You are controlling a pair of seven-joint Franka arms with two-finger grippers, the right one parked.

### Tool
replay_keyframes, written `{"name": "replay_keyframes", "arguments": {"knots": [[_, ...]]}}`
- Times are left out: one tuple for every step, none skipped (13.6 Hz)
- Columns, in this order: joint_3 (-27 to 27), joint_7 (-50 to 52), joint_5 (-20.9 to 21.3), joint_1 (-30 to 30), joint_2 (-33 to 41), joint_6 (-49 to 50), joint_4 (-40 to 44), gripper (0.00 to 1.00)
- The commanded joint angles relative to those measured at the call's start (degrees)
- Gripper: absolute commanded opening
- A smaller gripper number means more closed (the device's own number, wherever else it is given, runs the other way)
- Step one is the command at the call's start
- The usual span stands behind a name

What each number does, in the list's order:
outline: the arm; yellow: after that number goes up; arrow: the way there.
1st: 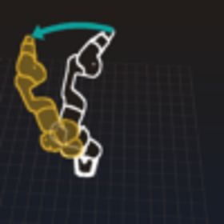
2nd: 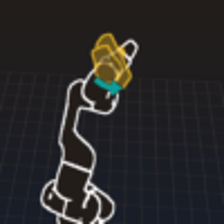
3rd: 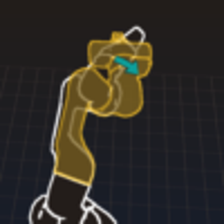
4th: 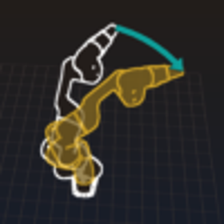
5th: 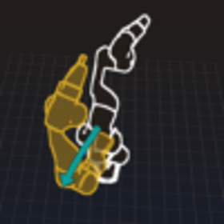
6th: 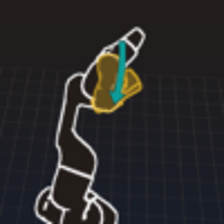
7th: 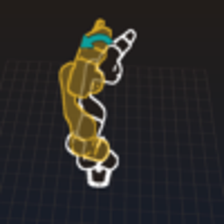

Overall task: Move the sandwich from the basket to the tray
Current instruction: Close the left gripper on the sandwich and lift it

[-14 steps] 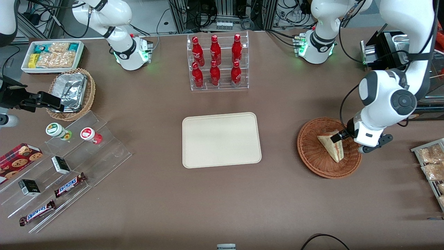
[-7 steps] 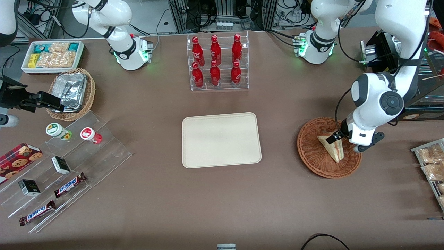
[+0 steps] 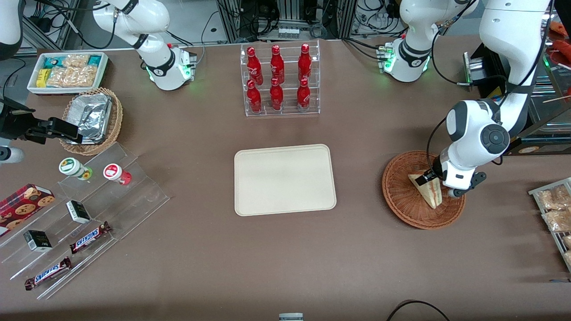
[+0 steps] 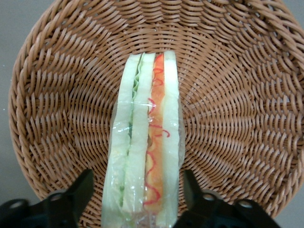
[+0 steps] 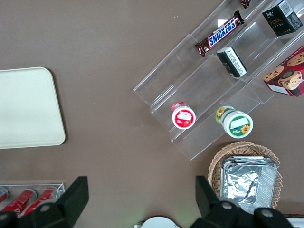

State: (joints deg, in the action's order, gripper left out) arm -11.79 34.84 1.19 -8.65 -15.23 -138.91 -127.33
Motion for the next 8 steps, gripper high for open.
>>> {"name": "replay_keyframes", "arguments": {"knots": [[-0.16,0.49,0.57,0.12,3.18,2.05,-0.29,0.0],[-0.42,-0.12,0.65,0.12,4.32,3.72,-0.03,0.0],[-0.69,-0.91,0.65,0.12,5.38,5.13,0.23,0.0],[-0.95,-1.7,0.65,0.21,6.0,7.15,1.54,0.0],[-1.47,-1.97,0.57,0.91,6.26,10.21,3.47,0.0],[-1.74,-1.97,0.57,1.87,6.09,13.37,6.1,0.0],[-1.83,-1.97,0.57,3.45,5.92,15.93,8.21,0.0],[-1.83,-1.97,0.57,5.29,5.83,17.87,10.06,0.0]]}}
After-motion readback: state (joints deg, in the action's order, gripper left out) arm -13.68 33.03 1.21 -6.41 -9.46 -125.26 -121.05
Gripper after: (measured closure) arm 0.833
